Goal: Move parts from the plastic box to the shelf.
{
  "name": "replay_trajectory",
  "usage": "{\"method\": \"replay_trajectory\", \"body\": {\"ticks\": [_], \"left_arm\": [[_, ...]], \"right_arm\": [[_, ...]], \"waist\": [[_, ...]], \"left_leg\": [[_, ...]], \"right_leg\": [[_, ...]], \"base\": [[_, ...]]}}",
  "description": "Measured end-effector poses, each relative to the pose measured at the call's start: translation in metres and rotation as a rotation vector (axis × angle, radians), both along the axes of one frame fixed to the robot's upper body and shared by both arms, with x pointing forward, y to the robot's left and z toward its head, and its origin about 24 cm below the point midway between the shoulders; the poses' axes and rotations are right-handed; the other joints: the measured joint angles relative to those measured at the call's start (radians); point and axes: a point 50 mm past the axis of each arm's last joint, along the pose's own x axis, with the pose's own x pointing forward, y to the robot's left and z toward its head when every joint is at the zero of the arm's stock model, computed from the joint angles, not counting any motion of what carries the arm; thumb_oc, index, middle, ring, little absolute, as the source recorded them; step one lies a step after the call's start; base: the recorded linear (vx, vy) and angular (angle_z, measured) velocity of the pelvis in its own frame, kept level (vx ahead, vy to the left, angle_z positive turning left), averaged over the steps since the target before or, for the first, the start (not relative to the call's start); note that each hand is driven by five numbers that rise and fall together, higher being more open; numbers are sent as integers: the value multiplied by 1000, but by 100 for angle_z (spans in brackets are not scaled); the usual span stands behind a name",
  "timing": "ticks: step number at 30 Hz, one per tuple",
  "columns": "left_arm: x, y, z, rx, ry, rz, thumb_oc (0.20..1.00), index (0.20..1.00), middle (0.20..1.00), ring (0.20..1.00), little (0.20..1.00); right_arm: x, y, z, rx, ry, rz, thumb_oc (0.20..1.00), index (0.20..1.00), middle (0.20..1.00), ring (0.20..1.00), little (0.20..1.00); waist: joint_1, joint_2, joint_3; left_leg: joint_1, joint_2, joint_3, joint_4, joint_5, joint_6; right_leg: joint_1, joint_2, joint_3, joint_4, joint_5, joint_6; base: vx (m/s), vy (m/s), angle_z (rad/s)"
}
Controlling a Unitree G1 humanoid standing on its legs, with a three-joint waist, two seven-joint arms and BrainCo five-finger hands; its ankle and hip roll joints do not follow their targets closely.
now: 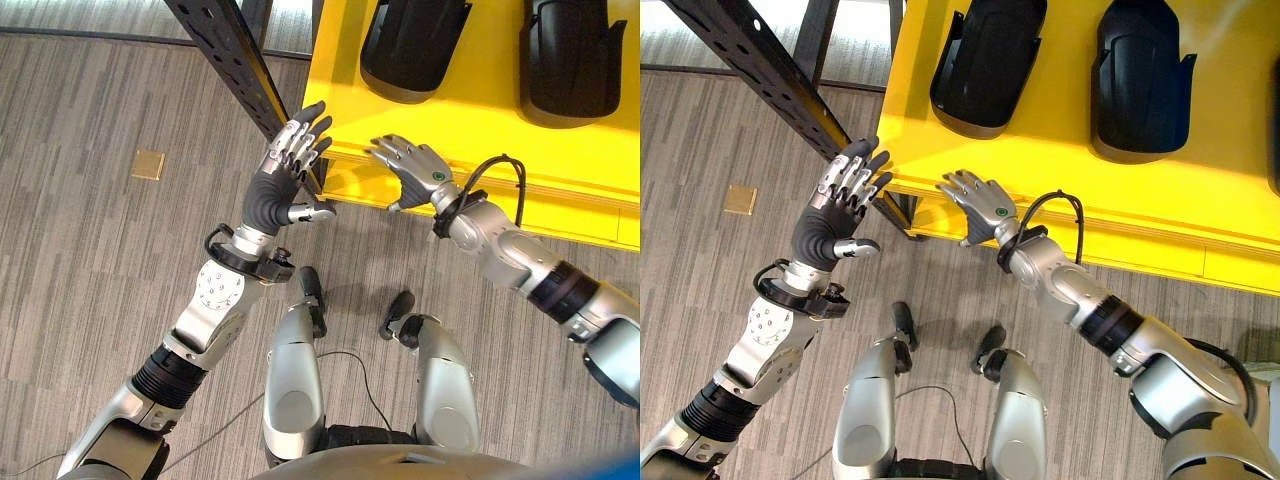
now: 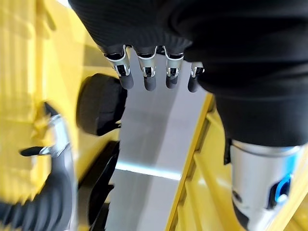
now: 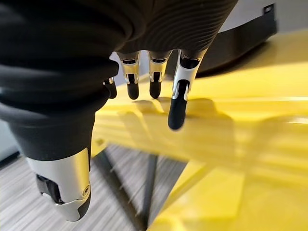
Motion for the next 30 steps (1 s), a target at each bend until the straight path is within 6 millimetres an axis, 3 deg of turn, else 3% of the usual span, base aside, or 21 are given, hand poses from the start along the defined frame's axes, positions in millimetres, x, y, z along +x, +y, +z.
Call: {"method": "replay_trajectory", "body": {"ticks": [2,7,11,16,23,30], "left_arm": [[-2,5,5,-11,-35,21,1000,1000,1000,1000,1000],[-4,5,6,11,-68,67,1000,1000,1000,1000,1000],[-10,2,14,3,-120,97,1000,1000,1000,1000,1000],[-7,-3,27,-16,-189,149,1000,1000,1000,1000,1000],[13,-13,52,-67,-195,200,1000,1000,1000,1000,1000],[30,-15,56,-116,-120,229,1000,1000,1000,1000,1000]], "right_arm": [[-16,2,-4,-2,63,64,1000,1000,1000,1000,1000],[-27,6,-6,126,103,125,1000,1000,1000,1000,1000],[-39,-3,28,569,-43,154,1000,1000,1000,1000,1000],[-42,-3,34,920,-85,154,1000,1000,1000,1000,1000],[-44,7,42,1116,-77,201,1000,1000,1000,1000,1000],[-26,14,59,1184,-19,208,1000,1000,1000,1000,1000]], "waist": [[2,-13,3],[-9,-27,8],[-52,-33,12],[-89,-24,16],[-151,34,16],[-153,46,16]], "left_leg": [[14,1,13,-15,3,-4],[35,6,21,-15,2,-6],[67,8,34,-15,-9,-14],[94,7,75,-9,-23,-6],[124,5,109,5,-44,-4],[145,5,127,6,-44,-5]], "right_leg": [[1,5,11,-3,3,-2],[12,12,22,-6,5,-4],[38,19,39,-24,13,3],[37,20,81,-28,21,14],[41,18,118,-26,30,16],[37,15,139,-1,23,11]], "base": [[-2,-11,-13],[8,3,-7],[23,89,-11],[28,106,-22],[36,101,-15],[12,12,-7]]}}
